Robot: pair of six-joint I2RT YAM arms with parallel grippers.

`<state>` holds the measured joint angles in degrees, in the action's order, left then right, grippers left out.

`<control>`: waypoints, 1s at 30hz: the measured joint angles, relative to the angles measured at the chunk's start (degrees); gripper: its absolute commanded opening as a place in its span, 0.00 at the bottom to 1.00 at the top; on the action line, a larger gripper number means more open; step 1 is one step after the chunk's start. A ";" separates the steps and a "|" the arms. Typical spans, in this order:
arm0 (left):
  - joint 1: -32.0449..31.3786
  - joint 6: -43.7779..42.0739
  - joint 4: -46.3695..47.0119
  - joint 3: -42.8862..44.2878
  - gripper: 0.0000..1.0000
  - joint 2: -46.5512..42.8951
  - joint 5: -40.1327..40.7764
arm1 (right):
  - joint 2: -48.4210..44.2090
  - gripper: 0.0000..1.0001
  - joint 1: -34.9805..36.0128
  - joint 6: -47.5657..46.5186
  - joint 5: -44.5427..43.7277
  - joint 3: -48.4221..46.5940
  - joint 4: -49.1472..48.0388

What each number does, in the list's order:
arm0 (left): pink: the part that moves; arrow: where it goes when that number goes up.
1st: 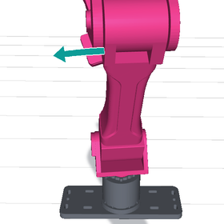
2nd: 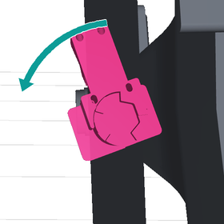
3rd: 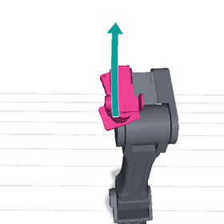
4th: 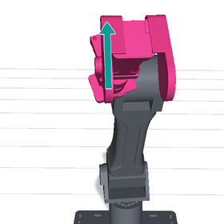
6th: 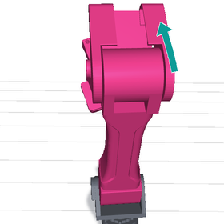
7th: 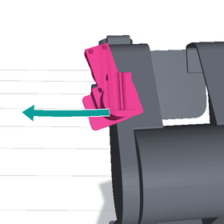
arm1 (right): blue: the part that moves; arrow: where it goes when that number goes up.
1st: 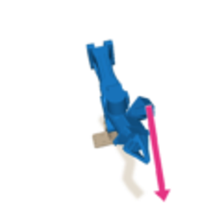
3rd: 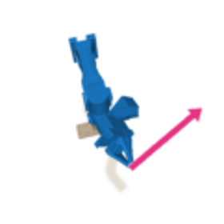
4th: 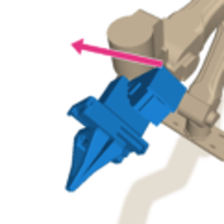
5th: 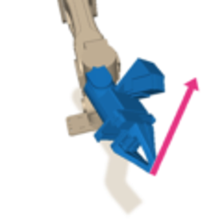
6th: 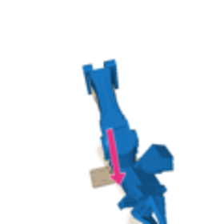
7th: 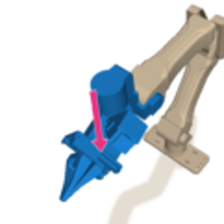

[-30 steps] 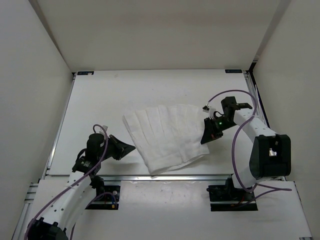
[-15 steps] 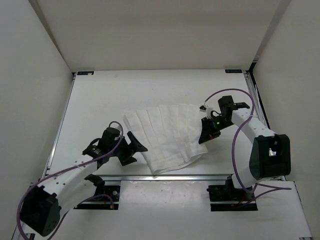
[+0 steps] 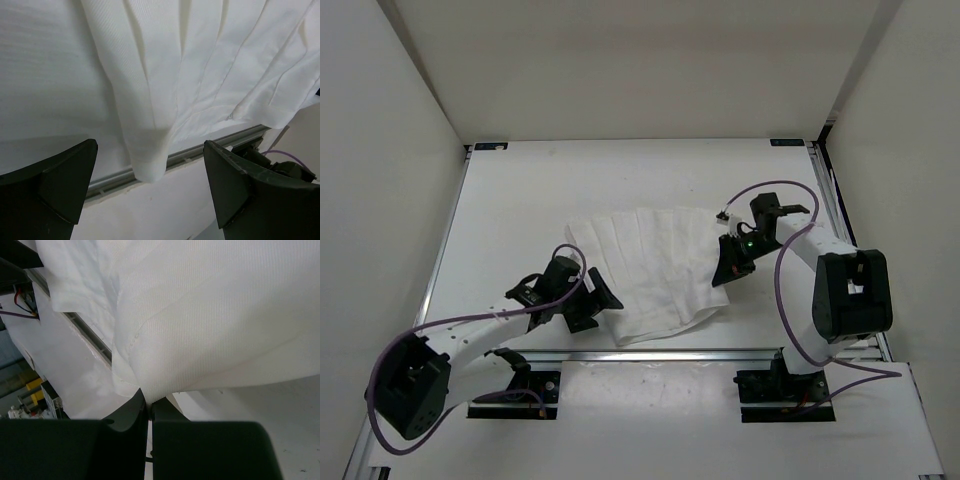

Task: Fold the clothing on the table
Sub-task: Fold the skirt

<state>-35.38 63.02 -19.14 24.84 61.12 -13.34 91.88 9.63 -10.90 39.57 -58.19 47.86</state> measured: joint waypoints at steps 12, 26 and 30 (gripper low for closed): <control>-1.05 -0.35 11.21 -0.48 0.55 8.66 1.46 | -0.02 0.00 1.57 0.52 0.00 -0.22 -0.48; 0.02 -1.03 11.37 0.52 0.00 6.25 0.57 | -1.33 0.00 -0.59 0.26 0.17 -0.04 0.13; 2.29 0.09 10.32 2.45 0.00 0.42 -0.74 | -2.95 0.00 -2.58 -1.38 1.25 -1.09 3.30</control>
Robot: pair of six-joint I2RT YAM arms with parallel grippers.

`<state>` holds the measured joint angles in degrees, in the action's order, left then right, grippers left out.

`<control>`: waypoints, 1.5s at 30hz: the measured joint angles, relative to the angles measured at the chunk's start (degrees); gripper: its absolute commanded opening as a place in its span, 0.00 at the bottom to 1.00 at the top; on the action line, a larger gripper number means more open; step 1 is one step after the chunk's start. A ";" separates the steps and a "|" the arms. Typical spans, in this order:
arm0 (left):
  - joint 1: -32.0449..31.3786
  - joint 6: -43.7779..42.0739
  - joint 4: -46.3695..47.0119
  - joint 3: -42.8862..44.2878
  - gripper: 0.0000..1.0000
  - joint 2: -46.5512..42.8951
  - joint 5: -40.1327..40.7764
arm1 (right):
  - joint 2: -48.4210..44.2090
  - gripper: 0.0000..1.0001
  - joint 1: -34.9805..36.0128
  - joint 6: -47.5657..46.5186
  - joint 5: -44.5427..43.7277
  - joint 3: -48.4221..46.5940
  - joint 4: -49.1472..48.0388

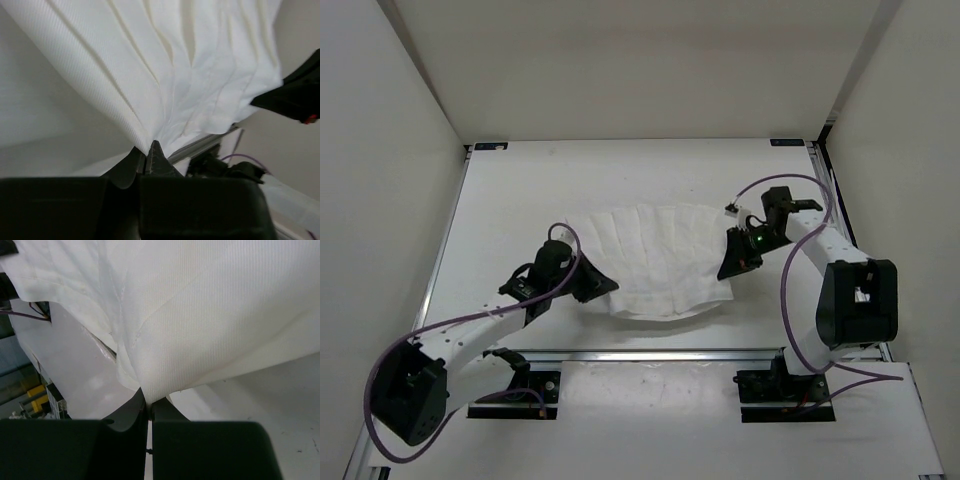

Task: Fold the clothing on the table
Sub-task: Fold the skirt

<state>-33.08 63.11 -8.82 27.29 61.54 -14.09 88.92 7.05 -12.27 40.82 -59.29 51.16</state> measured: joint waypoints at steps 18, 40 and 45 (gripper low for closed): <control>10.19 7.89 11.65 13.22 0.00 12.37 -8.04 | 9.79 0.07 0.76 -2.03 5.77 -21.66 4.26; 10.47 -3.10 3.30 -6.69 0.99 4.76 -7.17 | 6.58 0.77 -0.70 -0.33 -3.89 8.28 -5.14; 9.66 -7.56 -0.68 -5.90 0.99 2.01 -3.34 | 6.58 0.76 0.68 2.45 -4.70 9.46 -7.61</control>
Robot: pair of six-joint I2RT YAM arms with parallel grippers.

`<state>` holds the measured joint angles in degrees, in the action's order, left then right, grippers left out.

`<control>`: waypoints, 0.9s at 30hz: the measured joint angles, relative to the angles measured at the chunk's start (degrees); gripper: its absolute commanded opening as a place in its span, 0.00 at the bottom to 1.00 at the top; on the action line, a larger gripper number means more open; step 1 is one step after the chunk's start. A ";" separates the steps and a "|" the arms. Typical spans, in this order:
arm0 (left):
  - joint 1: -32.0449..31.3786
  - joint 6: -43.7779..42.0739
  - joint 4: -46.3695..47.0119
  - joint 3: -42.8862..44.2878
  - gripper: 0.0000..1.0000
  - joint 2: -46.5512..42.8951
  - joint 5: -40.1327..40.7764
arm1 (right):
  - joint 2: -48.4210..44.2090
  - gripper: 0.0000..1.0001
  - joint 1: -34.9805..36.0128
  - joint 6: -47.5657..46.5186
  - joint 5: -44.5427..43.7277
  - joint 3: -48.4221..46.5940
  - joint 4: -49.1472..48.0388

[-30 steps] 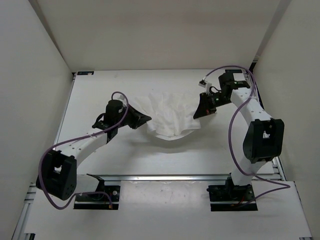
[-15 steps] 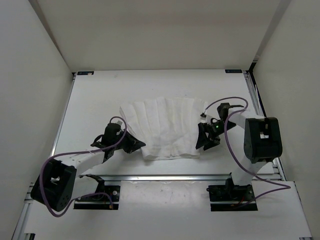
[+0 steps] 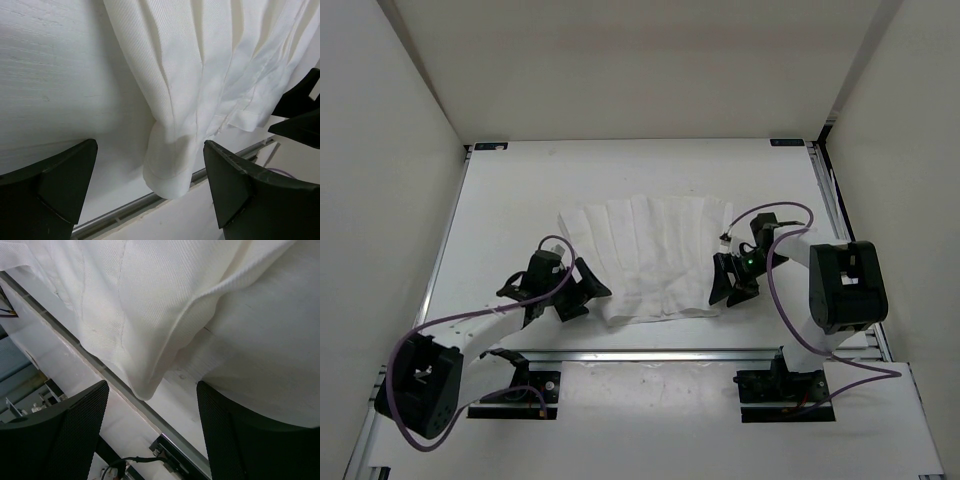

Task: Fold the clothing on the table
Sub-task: Fold the skirt

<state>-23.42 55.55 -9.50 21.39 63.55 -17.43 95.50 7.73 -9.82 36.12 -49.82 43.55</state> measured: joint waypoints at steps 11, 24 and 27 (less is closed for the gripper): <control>-2.78 0.90 1.14 -5.53 0.77 -7.43 2.45 | 0.00 0.74 1.05 3.45 -0.24 0.24 -1.66; -10.10 6.08 2.25 -5.33 0.62 -5.20 4.59 | 0.55 0.57 3.69 4.92 -0.37 0.59 -3.37; -10.10 6.36 2.21 -5.09 0.60 -4.90 4.68 | 0.55 0.59 3.76 4.94 -0.68 0.61 -3.50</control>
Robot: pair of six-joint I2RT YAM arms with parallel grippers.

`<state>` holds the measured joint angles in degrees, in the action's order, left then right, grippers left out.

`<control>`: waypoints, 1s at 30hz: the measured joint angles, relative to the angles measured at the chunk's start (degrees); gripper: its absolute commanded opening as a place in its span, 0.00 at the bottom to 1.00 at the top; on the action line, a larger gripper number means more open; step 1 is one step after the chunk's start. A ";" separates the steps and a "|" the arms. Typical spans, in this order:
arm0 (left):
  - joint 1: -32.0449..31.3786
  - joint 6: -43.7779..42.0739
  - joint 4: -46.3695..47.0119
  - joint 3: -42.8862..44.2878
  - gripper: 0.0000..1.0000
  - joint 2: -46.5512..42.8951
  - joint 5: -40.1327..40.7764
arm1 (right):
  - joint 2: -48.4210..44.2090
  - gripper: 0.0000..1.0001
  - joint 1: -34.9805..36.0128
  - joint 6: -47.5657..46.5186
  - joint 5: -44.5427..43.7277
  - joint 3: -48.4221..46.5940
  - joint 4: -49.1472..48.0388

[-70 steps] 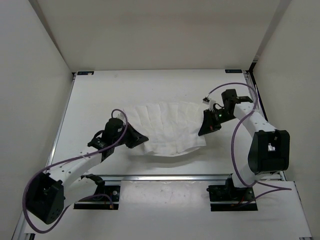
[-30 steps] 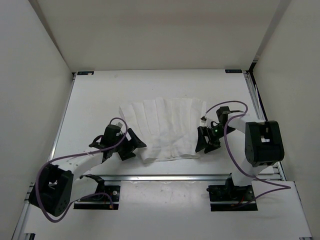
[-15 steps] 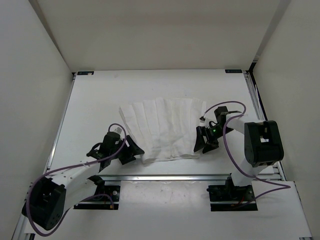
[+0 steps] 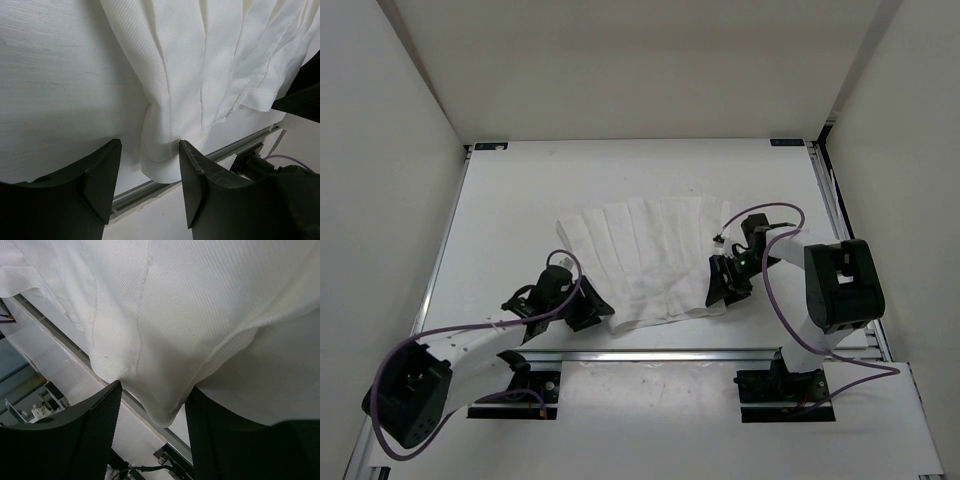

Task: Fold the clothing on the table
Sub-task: Fold the skirt

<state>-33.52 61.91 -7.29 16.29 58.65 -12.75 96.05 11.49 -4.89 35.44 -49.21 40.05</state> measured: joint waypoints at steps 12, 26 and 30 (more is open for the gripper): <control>-0.59 2.14 -1.75 3.21 0.66 -3.93 0.35 | -1.03 0.70 -2.51 -0.04 -0.07 0.35 0.96; -3.63 2.80 -1.20 3.61 0.57 1.79 -0.63 | -1.07 0.67 -2.05 -0.44 -1.25 0.37 1.97; -4.55 2.23 -1.84 5.53 0.57 3.56 -0.81 | -1.07 0.65 -2.05 -0.87 -1.73 0.37 2.29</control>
<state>-38.06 64.14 -9.13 21.82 62.22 -13.56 94.98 9.43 -5.76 33.71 -48.84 42.35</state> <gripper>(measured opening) 0.573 0.658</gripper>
